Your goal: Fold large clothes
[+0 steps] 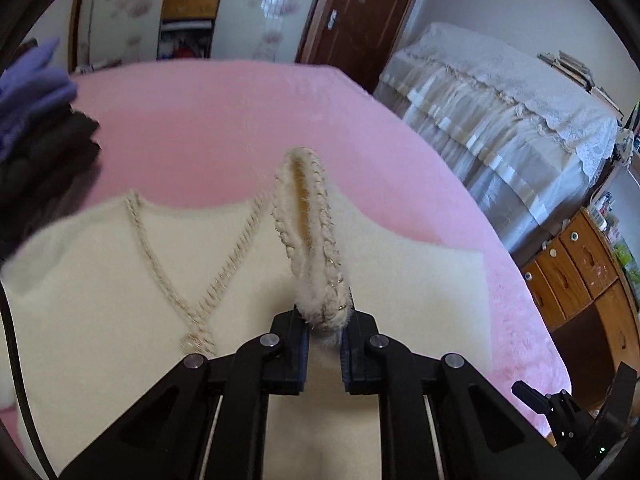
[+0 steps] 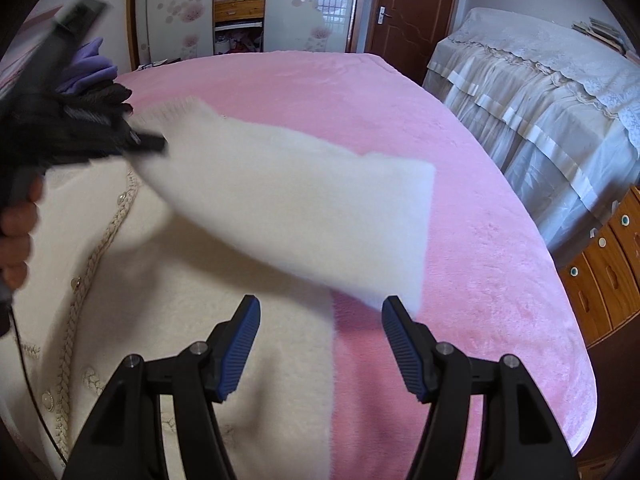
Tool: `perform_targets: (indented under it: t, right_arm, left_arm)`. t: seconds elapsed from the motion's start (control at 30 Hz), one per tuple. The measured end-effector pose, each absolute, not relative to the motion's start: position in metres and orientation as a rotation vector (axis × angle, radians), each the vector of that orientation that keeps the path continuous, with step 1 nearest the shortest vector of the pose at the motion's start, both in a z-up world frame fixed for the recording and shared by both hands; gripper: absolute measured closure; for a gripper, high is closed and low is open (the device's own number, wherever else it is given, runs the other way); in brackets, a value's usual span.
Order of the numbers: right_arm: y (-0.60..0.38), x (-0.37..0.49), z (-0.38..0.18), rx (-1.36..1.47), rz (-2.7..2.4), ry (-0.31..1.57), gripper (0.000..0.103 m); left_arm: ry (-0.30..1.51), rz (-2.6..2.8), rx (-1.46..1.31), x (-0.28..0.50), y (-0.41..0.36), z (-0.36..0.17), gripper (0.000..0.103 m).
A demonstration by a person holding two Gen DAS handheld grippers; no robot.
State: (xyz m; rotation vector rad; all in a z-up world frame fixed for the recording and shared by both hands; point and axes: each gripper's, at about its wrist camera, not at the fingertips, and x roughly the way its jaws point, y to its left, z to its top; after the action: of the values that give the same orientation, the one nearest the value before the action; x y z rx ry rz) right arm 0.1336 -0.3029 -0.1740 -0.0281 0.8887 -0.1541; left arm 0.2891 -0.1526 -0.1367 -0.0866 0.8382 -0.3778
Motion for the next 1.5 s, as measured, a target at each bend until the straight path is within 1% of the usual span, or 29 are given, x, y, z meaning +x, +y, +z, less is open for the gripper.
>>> perform_targets:
  t: [0.1, 0.2, 0.33, 0.43, 0.57, 0.7, 0.83, 0.97, 1.07, 1.1, 1.27, 1.37, 1.4, 1.43, 1.47, 1.5]
  right_arm:
    - [-0.310, 0.135, -0.174, -0.008, -0.167, 0.892, 0.039]
    - [-0.314, 0.138, -0.177, -0.001, -0.182, 0.905, 0.039]
    - [-0.314, 0.143, -0.184, 0.005, -0.190, 0.925, 0.039]
    - [-0.312, 0.149, -0.191, 0.001, -0.190, 0.946, 0.039]
    - [-0.311, 0.160, -0.199, 0.001, -0.191, 0.968, 0.039]
    - [-0.314, 0.172, -0.202, 0.022, -0.192, 0.982, 0.039]
    - [-0.320, 0.192, -0.200, 0.064, -0.174, 0.992, 0.039]
    - [-0.325, 0.228, -0.191, 0.098, -0.152, 0.978, 0.039]
    - [-0.332, 0.264, -0.190, 0.112, -0.155, 0.987, 0.034]
    - [-0.336, 0.278, -0.192, 0.124, -0.158, 0.994, 0.034]
    - [-0.361, 0.340, -0.213, 0.242, -0.126, 1.080, 0.033]
    - [-0.367, 0.354, -0.224, 0.296, -0.096, 1.089, 0.034]
    - [-0.367, 0.356, -0.227, 0.296, -0.089, 1.081, 0.036]
    - [-0.365, 0.355, -0.228, 0.285, -0.073, 1.073, 0.059]
    - [-0.362, 0.356, -0.230, 0.275, -0.052, 1.085, 0.087]
    - [-0.360, 0.354, -0.229, 0.237, -0.080, 1.080, 0.087]
  left_arm:
    - [0.747, -0.274, -0.066, 0.281, -0.123, -0.111, 0.093]
    - [0.724, -0.117, -0.042, 0.280, -0.084, -0.114, 0.093]
    - [0.835, 0.022, -0.098, 0.283, -0.020, -0.156, 0.093]
    - [0.921, 0.053, -0.143, 0.282, 0.003, -0.192, 0.093]
    - [0.960, 0.067, -0.140, 0.283, 0.008, -0.218, 0.093]
    - [0.962, 0.057, -0.144, 0.284, 0.003, -0.224, 0.093]
    - [0.944, 0.040, -0.146, 0.284, 0.017, -0.228, 0.093]
    - [0.929, 0.027, -0.161, 0.281, 0.022, -0.228, 0.093]
    - [0.922, 0.017, -0.185, 0.282, 0.026, -0.228, 0.093]
    - [0.918, 0.012, -0.193, 0.281, 0.027, -0.228, 0.093]
    - [0.906, -0.011, -0.198, 0.284, 0.026, -0.226, 0.093]
    - [0.895, -0.025, -0.194, 0.286, 0.024, -0.224, 0.093]
    - [0.889, -0.031, -0.194, 0.287, 0.023, -0.223, 0.093]
    - [0.881, -0.035, -0.194, 0.288, 0.023, -0.222, 0.093]
    - [0.871, -0.038, -0.193, 0.289, 0.022, -0.220, 0.093]
    - [0.859, -0.039, -0.192, 0.290, 0.021, -0.218, 0.093]
